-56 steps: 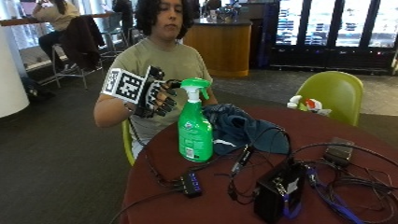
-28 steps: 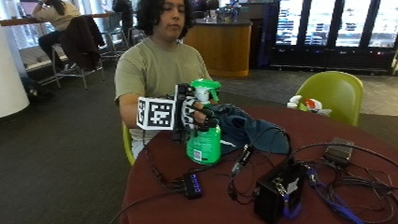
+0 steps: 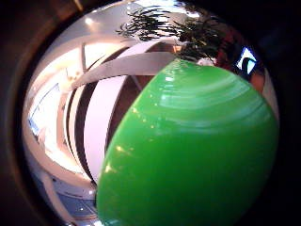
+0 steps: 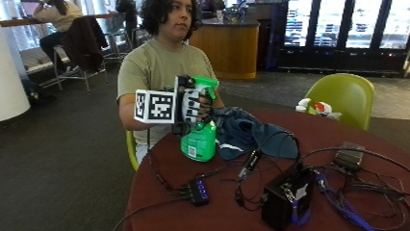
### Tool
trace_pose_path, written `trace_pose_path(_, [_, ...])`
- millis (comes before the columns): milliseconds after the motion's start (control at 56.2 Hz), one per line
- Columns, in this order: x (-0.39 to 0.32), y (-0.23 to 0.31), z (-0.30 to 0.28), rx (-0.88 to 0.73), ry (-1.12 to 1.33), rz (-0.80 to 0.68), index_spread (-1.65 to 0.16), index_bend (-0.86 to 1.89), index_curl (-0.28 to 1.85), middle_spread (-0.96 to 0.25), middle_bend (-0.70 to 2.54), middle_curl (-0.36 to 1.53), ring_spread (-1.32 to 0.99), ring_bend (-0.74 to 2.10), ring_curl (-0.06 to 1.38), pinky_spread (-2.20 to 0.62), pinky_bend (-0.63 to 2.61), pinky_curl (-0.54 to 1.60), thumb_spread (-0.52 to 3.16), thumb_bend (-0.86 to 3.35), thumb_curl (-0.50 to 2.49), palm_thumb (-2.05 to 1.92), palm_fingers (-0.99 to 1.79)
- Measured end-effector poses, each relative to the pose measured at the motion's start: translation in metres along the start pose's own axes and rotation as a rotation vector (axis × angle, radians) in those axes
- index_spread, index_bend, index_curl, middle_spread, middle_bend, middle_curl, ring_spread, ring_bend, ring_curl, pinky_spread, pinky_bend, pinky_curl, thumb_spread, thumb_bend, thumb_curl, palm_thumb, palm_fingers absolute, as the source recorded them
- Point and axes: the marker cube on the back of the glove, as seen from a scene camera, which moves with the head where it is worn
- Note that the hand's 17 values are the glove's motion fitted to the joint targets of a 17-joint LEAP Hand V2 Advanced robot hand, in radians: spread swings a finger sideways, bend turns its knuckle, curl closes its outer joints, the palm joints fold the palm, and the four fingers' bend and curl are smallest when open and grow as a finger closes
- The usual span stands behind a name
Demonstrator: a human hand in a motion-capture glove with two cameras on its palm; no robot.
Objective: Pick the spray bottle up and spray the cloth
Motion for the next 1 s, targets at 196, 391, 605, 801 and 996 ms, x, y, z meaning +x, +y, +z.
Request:
trace_pose_path(196, [-0.057, 0.037, -0.026, -0.259, 0.085, 0.062, -0.19, 0.29, 0.46, -0.11, 0.58, 0.51, -0.10, 0.51, 0.44, -0.13, 0.31, 0.38, 0.48, -0.02, 0.66, 1.08, 1.30])
trace_pose_path(391, [-0.120, 0.057, -0.023, -0.620, 0.352, 0.169, -0.19, 0.30, 0.51, -0.11, 0.60, 0.52, -0.10, 0.52, 0.46, -0.13, 0.33, 0.39, 0.41, -0.02, 0.70, 1.09, 1.29])
trace_pose_path(605, [-0.140, 0.058, 0.019, -0.897, 0.772, 0.332, -0.19, 0.28, 0.54, -0.11, 0.60, 0.53, -0.11, 0.52, 0.47, -0.13, 0.32, 0.40, 0.39, -0.03, 0.73, 1.08, 1.27])
trace_pose_path(801, [-0.106, 0.043, 0.076, -1.018, 1.085, 0.501, -0.19, 0.26, 0.56, -0.11, 0.60, 0.53, -0.11, 0.52, 0.47, -0.11, 0.32, 0.40, 0.39, -0.02, 0.75, 1.07, 1.27])
trace_pose_path(996, [-0.058, 0.043, 0.118, -1.150, 1.234, 0.611, -0.19, 0.25, 0.58, -0.12, 0.60, 0.53, -0.12, 0.51, 0.48, -0.11, 0.31, 0.40, 0.40, -0.02, 0.77, 1.07, 1.27])
